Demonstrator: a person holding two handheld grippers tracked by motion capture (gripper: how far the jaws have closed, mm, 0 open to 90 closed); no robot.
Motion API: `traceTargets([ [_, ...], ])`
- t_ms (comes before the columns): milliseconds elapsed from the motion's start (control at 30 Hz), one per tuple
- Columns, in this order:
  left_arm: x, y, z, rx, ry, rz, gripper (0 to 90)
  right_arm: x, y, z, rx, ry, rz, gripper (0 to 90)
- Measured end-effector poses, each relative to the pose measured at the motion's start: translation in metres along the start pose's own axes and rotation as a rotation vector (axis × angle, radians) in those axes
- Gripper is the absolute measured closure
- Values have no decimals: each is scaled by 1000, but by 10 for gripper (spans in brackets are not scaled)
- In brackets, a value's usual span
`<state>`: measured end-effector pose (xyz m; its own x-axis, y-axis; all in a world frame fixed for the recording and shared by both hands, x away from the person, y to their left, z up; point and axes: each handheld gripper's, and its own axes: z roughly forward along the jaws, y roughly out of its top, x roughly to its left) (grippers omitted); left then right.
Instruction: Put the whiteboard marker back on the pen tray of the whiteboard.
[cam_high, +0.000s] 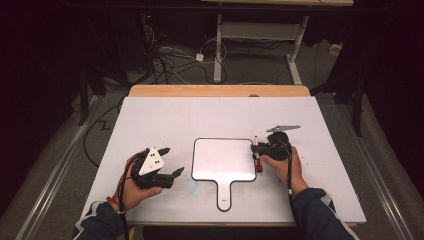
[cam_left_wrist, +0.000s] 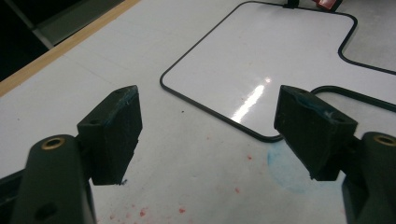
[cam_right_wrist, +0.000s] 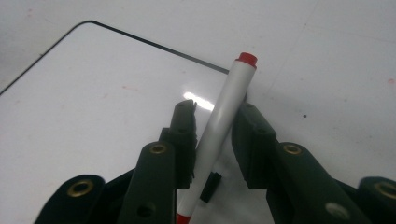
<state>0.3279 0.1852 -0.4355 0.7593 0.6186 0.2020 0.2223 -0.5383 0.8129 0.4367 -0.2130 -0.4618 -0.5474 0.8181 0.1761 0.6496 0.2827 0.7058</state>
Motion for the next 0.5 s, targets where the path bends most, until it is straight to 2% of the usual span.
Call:
traceTargets([
  [67, 0, 0, 0, 0, 8, 13, 223, 1, -1, 3, 7, -10, -7, 665],
  [267, -2, 0, 1, 10, -8, 16, 223, 2, -3, 6, 15, -34, -20, 641],
  [367, -2, 1, 1, 12, 4, 34, 222, 2, -4, 8, 26, -39, -23, 633],
  [500, -3, 0, 2, 26, -7, 24, 207, 4, -3, 7, 17, -60, -48, 612],
])
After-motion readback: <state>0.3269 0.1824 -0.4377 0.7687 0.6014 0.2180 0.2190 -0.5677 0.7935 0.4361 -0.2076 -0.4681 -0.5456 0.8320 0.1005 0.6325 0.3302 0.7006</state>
